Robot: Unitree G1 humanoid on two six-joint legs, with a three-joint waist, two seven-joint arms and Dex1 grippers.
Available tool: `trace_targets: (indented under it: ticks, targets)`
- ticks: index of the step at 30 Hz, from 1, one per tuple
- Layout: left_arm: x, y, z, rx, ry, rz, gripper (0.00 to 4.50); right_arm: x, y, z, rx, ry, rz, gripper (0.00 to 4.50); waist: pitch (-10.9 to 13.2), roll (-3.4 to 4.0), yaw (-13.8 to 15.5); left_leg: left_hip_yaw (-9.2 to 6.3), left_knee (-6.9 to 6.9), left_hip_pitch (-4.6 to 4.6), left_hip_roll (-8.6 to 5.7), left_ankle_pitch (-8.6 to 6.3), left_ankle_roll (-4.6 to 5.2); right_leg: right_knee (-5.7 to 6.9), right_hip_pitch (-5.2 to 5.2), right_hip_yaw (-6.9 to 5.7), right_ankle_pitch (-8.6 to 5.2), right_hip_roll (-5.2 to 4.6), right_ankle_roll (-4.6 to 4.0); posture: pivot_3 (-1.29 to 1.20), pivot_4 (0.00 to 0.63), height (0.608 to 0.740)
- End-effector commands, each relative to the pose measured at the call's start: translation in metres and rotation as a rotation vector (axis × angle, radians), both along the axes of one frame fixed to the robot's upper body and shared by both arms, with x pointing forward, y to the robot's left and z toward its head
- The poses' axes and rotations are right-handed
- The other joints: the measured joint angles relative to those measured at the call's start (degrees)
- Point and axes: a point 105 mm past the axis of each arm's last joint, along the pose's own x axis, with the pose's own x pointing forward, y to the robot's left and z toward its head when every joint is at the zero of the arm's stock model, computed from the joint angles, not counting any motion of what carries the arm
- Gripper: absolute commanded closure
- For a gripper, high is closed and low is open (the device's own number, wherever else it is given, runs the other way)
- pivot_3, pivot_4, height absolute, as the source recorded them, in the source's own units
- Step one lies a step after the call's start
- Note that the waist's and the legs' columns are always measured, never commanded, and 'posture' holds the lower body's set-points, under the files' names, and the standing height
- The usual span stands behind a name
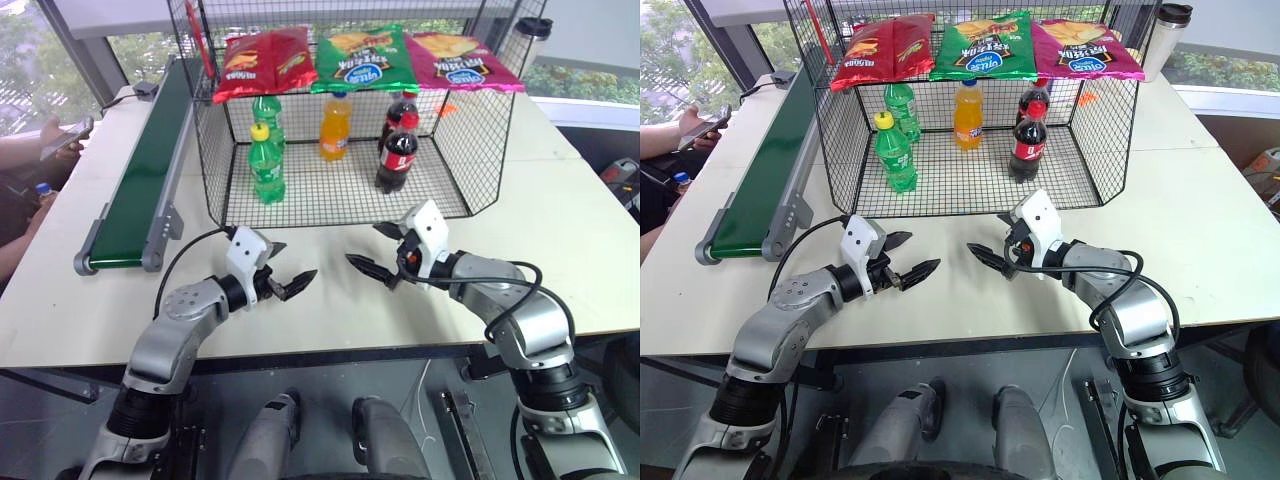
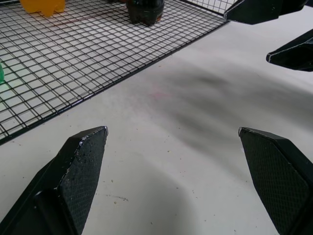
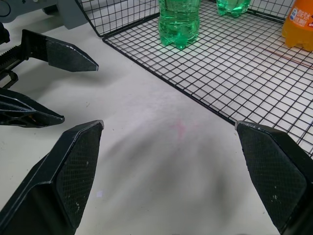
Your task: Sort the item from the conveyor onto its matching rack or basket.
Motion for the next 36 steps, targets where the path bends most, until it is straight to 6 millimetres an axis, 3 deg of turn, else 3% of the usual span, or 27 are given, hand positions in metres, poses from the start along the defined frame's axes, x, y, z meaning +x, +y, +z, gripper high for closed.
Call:
trace_targets:
  ticks: [1, 36]
  targets:
    - [0.0001, 0.0006, 0.0133, -0.007, -0.059, 0.001, 0.0, -0.0043, 0.0038, 0.0162, 0.007, -0.066, 0.025, 0.02, 0.0, 0.0, 0.0, 0.0, 0.0, 0.0, 0.0, 0.0, 0.0, 0.0, 0.0, 0.0, 0.0, 0.0, 0.0, 0.0, 0.15, 0.739]
    - [0.0048, -0.0011, 0.0163, -0.007, -0.089, 0.025, 0.0, -0.0003, 0.0047, 0.0203, 0.003, -0.086, 0.03, 0.02, 0.0, 0.0, 0.01, -0.01, 0.0, -0.01, 0.0, 0.0, 0.0, -0.01, 0.0, -0.01, 0.01, 0.0, -0.01, 0.0, 0.15, 0.739]
